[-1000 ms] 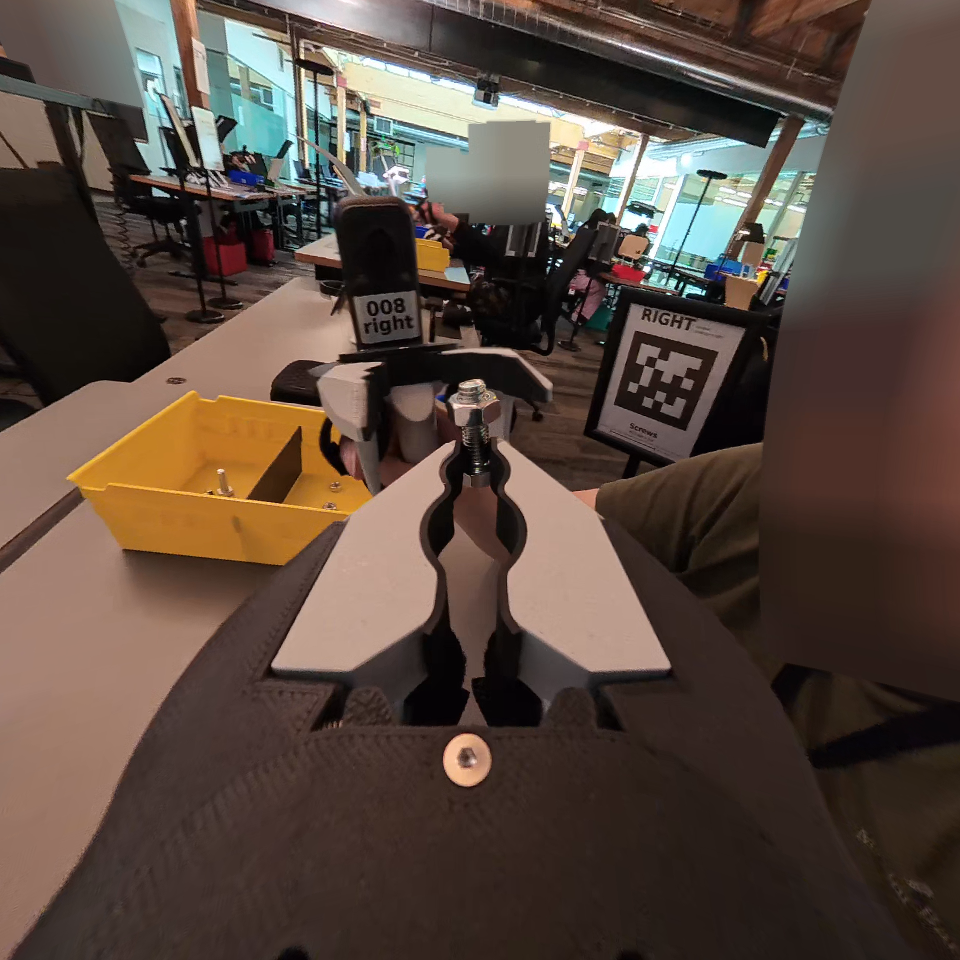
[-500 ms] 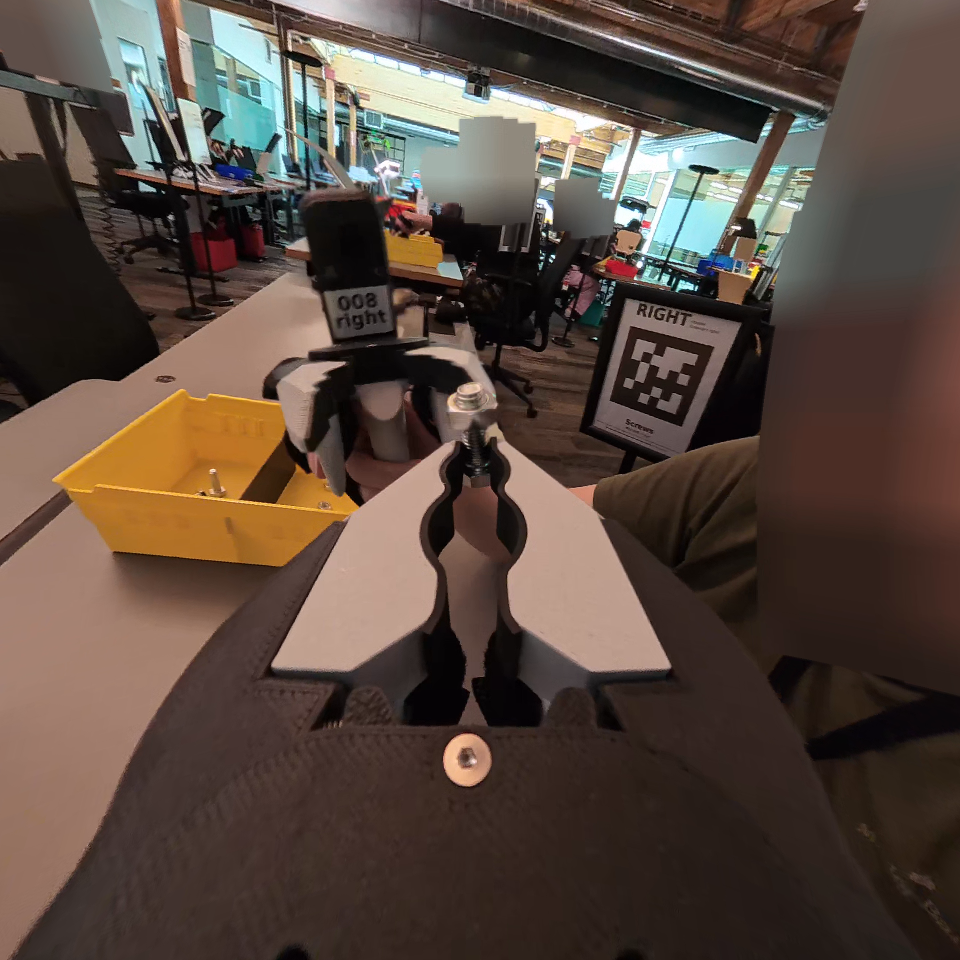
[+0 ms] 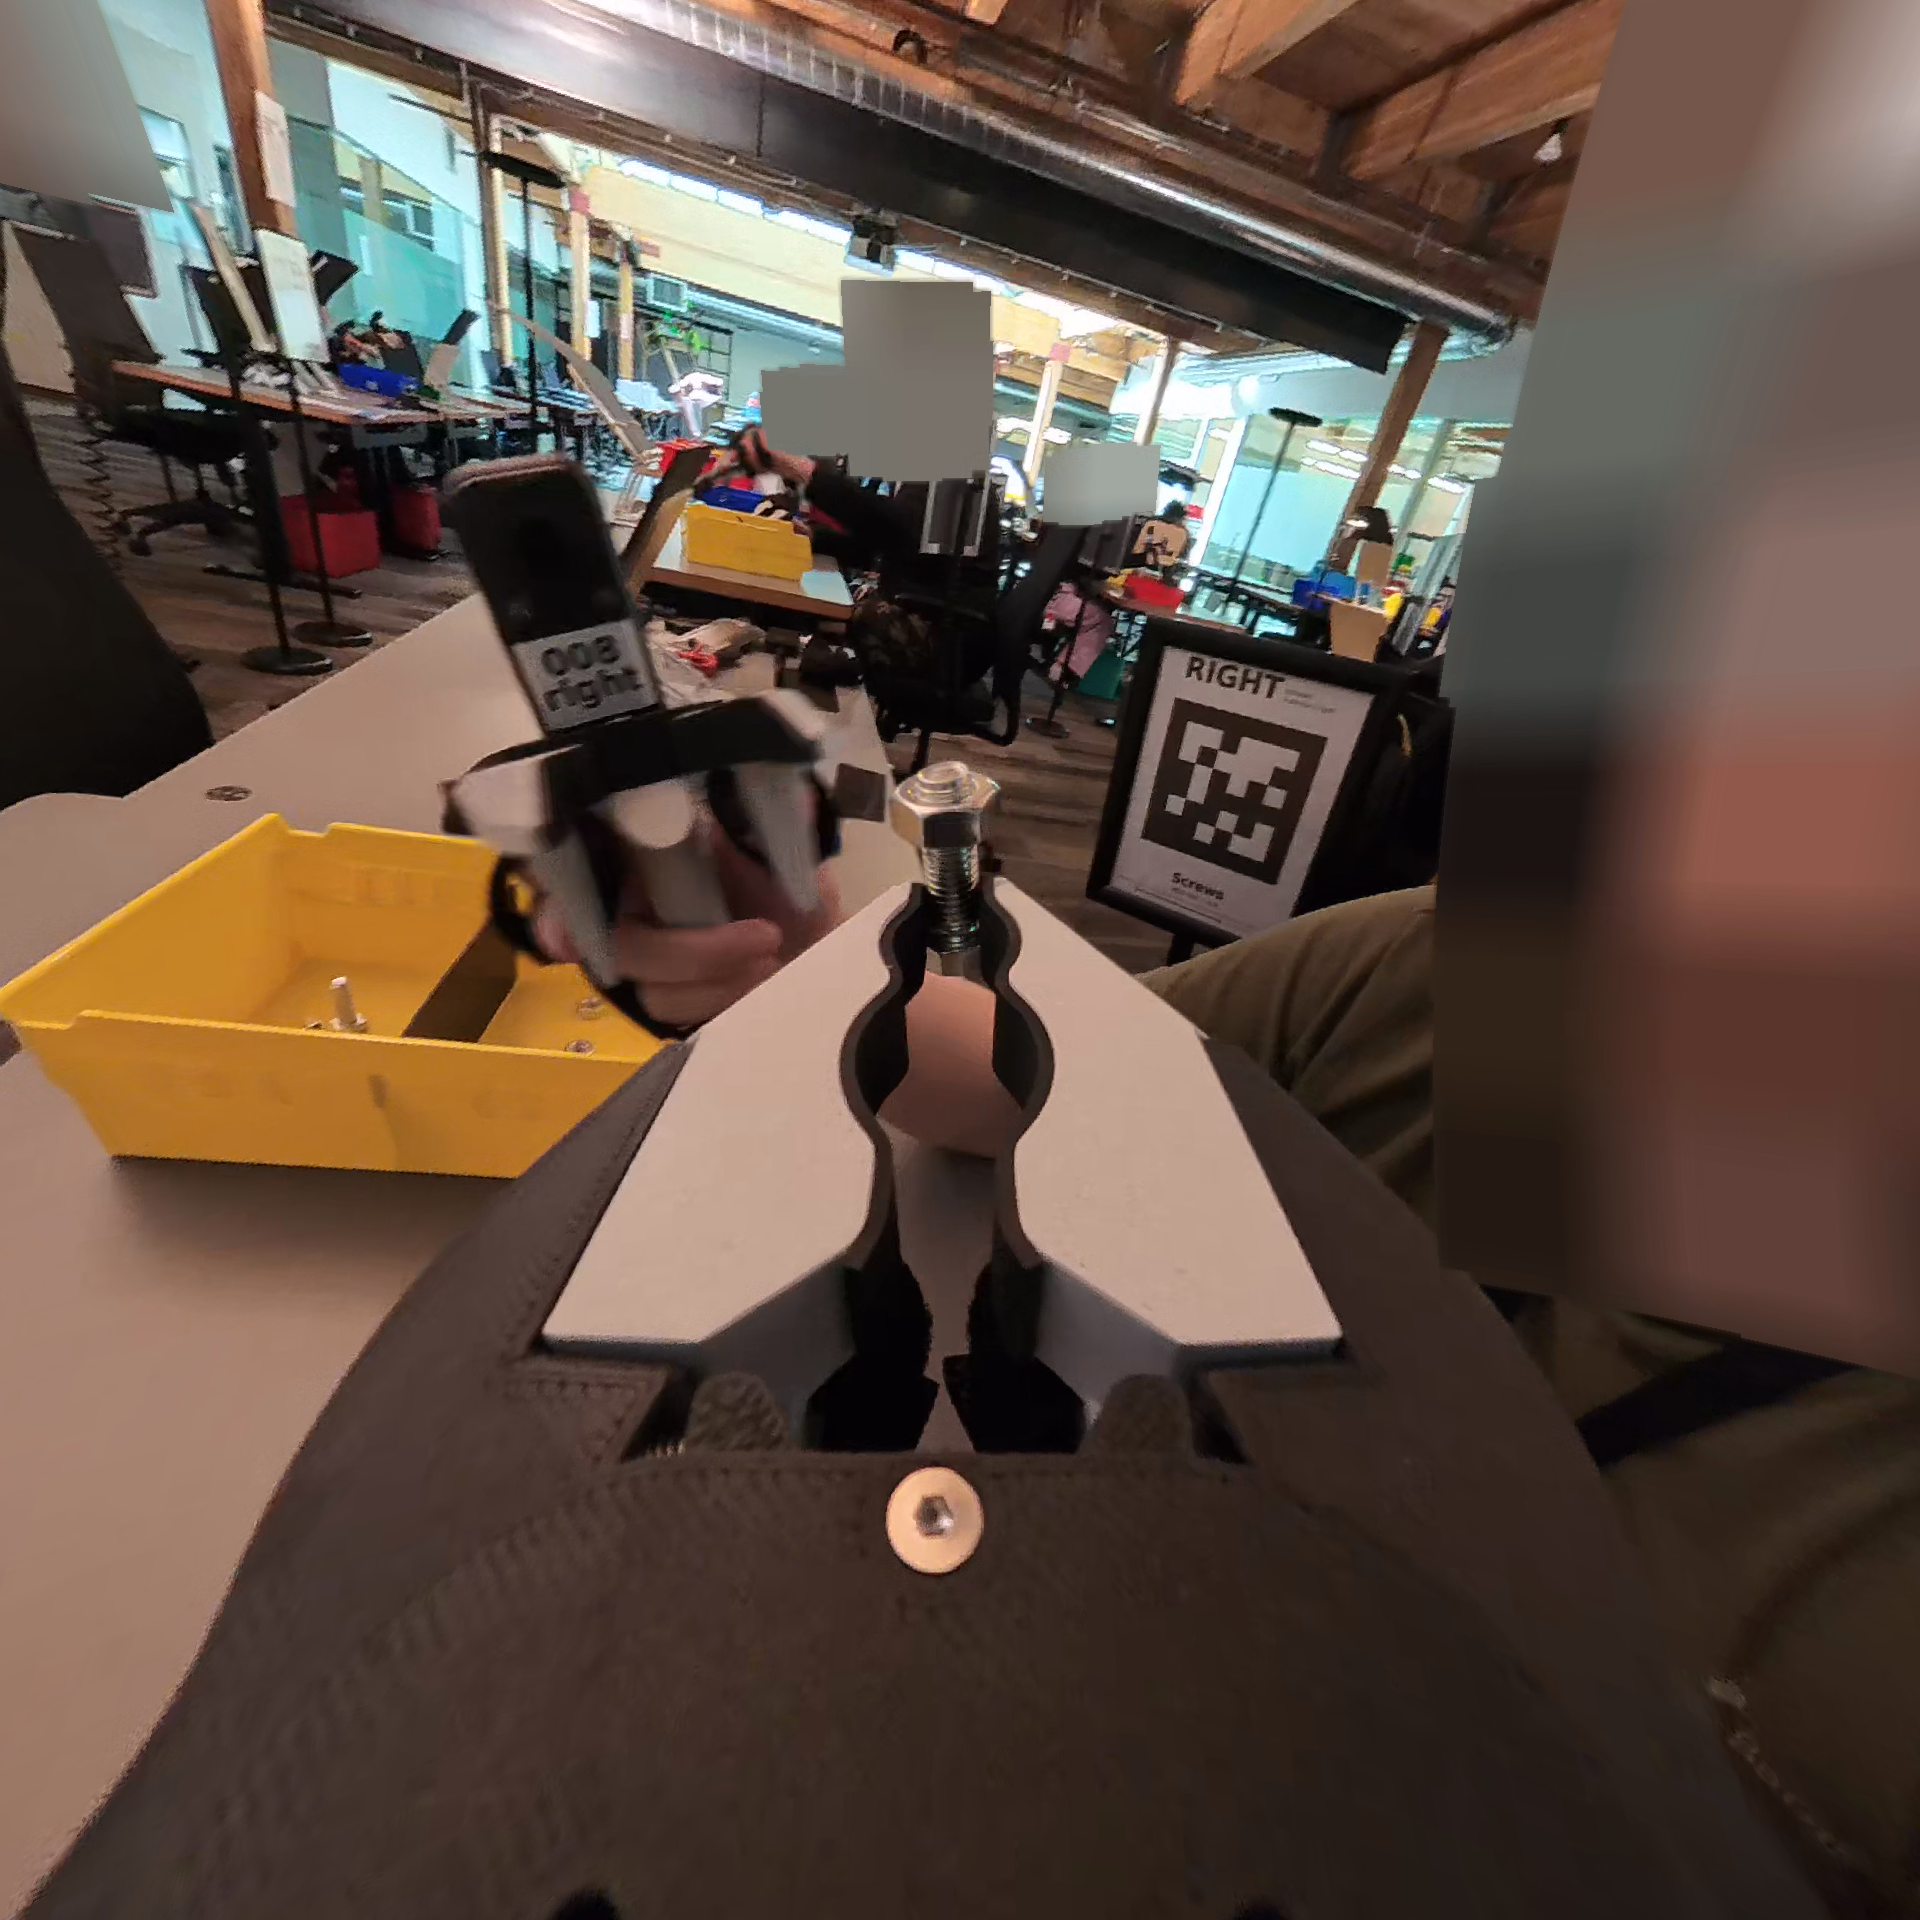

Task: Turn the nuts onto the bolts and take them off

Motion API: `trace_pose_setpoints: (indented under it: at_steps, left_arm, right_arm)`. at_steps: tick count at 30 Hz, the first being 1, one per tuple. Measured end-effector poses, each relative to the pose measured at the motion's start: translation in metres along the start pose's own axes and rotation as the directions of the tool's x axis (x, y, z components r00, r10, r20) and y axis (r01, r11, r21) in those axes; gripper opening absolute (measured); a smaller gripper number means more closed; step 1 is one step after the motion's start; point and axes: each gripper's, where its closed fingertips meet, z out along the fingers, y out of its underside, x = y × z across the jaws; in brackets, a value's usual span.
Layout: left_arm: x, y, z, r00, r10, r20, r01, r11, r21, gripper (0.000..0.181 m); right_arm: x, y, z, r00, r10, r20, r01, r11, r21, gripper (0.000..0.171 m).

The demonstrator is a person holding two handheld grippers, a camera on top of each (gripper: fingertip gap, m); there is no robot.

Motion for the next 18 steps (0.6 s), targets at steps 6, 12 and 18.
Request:
trace_pose_setpoints:
  at_steps: [6,12,18]
  left_arm:
    - [-0.011,0.011,0.007,0.999,0.001,0.038,0.001,0.999,-0.049,0.007]
    - [0.004,0.002,0.001,1.0,0.006,-0.011,-0.006,1.0,-0.014,0.007]
    - [-0.021,-0.002,-0.015,0.982,0.067,0.177,-0.064,0.998,-0.023,0.007]
  right_arm:
    - [-0.031,0.016,0.029,0.991,-0.133,-0.003,0.133,0.99,-0.054,0.056]
    - [-0.01,0.003,0.006,0.996,-0.036,-0.086,0.034,0.999,-0.017,0.054]
    - [-0.031,-0.027,0.035,0.951,-0.256,-0.172,0.258,0.966,-0.016,0.056]
